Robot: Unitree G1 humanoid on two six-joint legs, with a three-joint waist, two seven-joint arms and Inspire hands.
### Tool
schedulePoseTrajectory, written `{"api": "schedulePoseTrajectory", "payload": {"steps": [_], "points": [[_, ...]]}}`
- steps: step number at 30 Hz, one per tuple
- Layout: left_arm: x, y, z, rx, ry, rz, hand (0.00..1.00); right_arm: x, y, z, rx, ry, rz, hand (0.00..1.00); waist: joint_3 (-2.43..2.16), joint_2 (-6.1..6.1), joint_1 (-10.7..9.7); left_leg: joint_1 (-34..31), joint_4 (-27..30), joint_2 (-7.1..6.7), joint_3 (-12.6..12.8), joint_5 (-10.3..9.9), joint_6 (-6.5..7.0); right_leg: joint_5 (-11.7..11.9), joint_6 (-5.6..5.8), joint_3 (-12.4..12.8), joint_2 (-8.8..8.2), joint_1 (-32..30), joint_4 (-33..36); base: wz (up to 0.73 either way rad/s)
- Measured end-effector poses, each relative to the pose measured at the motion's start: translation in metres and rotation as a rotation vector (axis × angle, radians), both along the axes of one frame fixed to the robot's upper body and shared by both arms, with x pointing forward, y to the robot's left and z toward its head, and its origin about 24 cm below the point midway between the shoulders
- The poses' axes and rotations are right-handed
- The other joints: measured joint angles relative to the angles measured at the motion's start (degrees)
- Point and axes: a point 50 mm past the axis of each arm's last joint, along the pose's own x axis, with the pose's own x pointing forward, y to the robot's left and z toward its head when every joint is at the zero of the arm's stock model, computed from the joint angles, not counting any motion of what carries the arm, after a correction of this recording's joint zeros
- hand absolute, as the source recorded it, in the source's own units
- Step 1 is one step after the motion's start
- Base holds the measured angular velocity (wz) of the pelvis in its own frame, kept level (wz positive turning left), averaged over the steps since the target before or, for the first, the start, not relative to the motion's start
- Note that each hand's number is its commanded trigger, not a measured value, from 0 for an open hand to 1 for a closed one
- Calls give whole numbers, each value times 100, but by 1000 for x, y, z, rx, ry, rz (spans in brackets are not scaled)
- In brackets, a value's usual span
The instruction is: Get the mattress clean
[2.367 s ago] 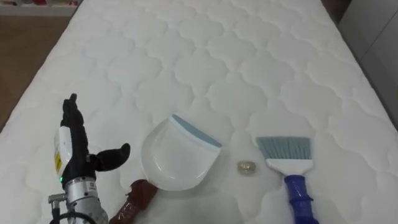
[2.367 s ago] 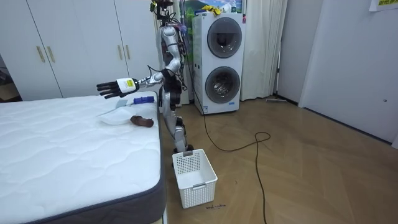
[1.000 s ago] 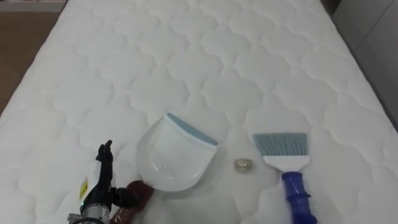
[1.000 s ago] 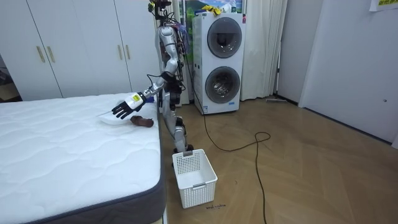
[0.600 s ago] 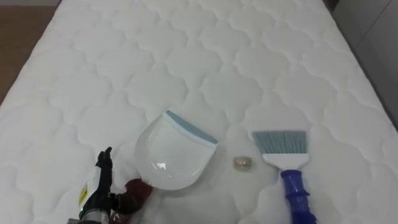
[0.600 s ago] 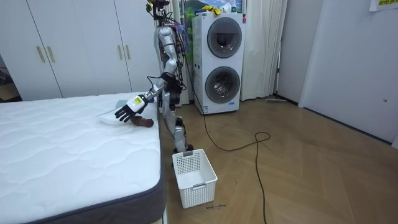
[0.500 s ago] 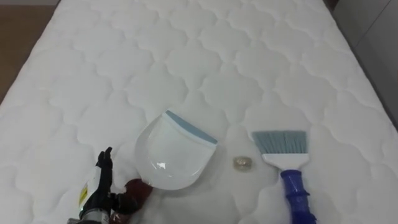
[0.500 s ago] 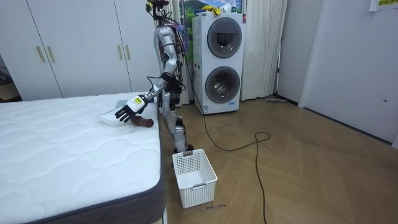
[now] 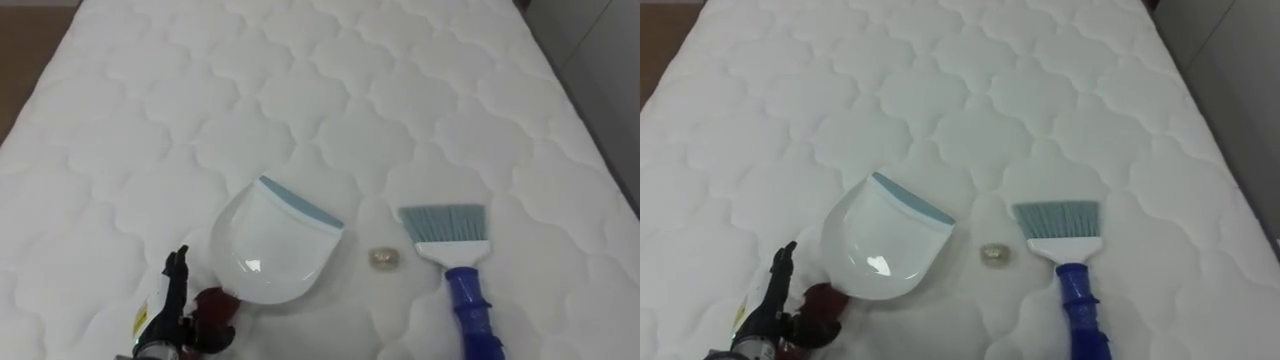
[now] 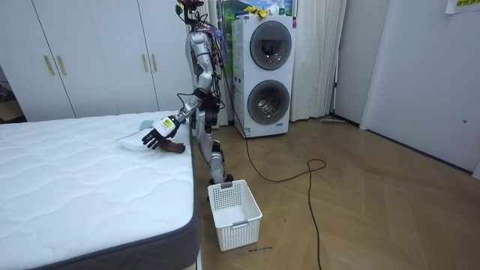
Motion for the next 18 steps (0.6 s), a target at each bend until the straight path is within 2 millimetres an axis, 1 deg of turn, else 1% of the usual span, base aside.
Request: {"api": "schedulePoseTrajectory", "payload": {"steps": [18], "points": [[-3, -5, -5, -18, 37, -33, 0, 1, 1, 0, 2, -2, 0, 0, 0, -20, 1, 3, -1, 0, 10, 0, 0, 0, 0, 8, -1, 1, 0, 0]]}}
